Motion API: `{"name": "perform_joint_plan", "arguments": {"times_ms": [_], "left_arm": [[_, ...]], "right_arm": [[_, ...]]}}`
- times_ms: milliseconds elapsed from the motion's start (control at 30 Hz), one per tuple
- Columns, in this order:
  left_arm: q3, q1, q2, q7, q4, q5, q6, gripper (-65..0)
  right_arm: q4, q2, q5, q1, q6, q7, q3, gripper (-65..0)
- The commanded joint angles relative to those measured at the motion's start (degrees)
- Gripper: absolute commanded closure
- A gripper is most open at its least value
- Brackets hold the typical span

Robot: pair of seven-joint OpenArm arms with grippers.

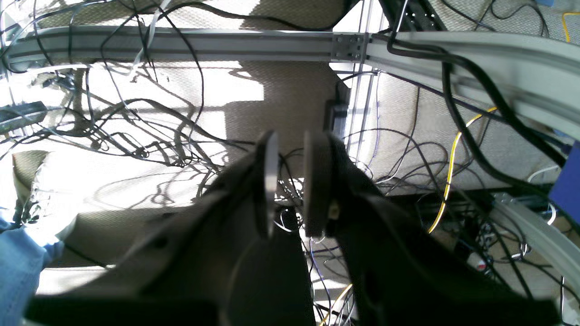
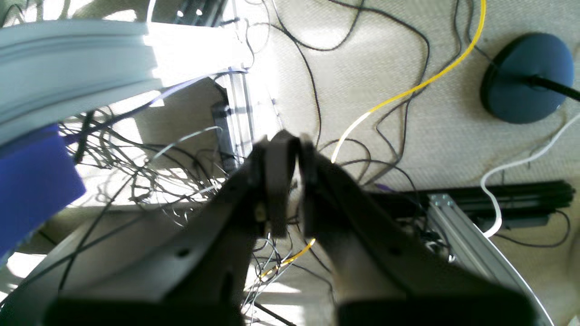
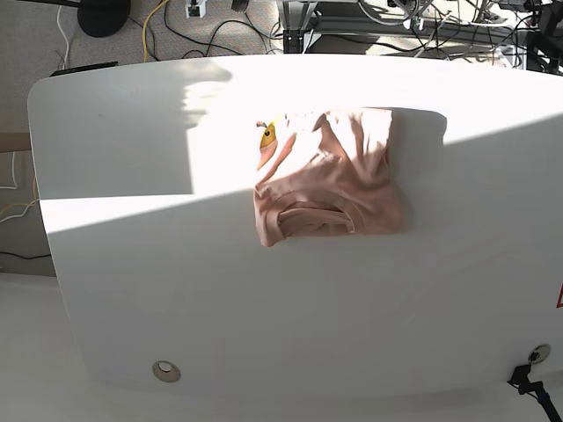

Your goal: Fold the T-shirt properly

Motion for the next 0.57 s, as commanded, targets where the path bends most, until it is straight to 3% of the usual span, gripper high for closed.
{"name": "perform_joint_plan", "arguments": {"times_ms": [0, 67, 233, 533], "left_arm": [[0.64, -0.94, -0.36, 0.32, -4.19, -0.01, 0.10, -9.0], [0.56, -3.22, 0.43, 3.83, -6.13, -0.10, 0.27, -9.0], [0.73, -7.00, 1.13, 12.18, -6.13, -0.01, 5.11, -9.1], [0.73, -7.44, 3.07, 12.80, -6.13, -0.01, 6.43, -9.1]], "right_arm": [[-2.56, 0.13, -0.10, 0.51, 0.41, 0.64, 0.11, -4.3], [-4.67, 0.22, -0.10, 2.27, 0.41, 0.64, 0.11, -4.4], [-9.33, 0.13, -0.10, 6.14, 0.41, 0.47, 0.11, -4.5], [-9.33, -0.05, -0.10, 7.19, 0.41, 0.38, 0.02, -4.5]]}}
